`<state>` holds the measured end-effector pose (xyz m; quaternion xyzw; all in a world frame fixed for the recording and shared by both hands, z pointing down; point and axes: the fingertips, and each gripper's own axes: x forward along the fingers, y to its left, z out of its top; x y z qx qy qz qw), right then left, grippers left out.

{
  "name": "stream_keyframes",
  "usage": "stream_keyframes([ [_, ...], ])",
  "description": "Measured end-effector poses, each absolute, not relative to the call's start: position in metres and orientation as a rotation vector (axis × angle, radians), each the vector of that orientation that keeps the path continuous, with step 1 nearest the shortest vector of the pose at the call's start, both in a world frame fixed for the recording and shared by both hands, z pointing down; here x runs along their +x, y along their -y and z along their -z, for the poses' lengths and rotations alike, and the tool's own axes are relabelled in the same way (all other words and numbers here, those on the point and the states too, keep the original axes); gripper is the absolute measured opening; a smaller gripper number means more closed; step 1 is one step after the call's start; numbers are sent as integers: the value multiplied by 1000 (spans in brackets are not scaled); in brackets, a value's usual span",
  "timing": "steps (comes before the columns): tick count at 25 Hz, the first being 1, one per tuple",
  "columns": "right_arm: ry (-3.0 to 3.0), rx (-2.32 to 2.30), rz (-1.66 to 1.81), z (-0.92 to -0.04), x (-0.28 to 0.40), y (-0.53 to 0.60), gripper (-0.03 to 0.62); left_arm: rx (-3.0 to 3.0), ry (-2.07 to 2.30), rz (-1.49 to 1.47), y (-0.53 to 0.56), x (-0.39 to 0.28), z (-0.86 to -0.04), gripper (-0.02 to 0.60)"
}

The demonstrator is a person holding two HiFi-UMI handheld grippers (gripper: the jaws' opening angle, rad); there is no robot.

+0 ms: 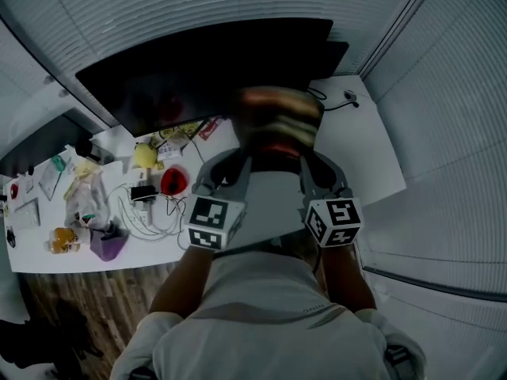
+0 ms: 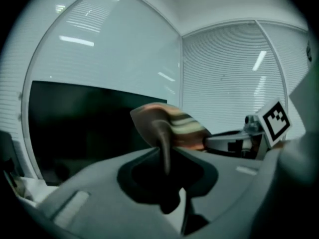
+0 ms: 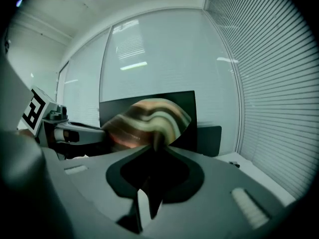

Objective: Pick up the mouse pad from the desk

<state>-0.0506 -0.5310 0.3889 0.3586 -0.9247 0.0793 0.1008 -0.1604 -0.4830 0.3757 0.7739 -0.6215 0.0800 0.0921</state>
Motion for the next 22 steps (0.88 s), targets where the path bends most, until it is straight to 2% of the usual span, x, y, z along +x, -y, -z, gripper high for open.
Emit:
stream_keyframes([
  [9, 2860, 1155, -22, -301, -43, 517, 44, 2455, 1931, -96, 468, -152, -294, 71],
  [22, 2864, 1171, -15, -289, -34, 522, 44, 2485, 1882, -32, 470, -146, -280, 80],
])
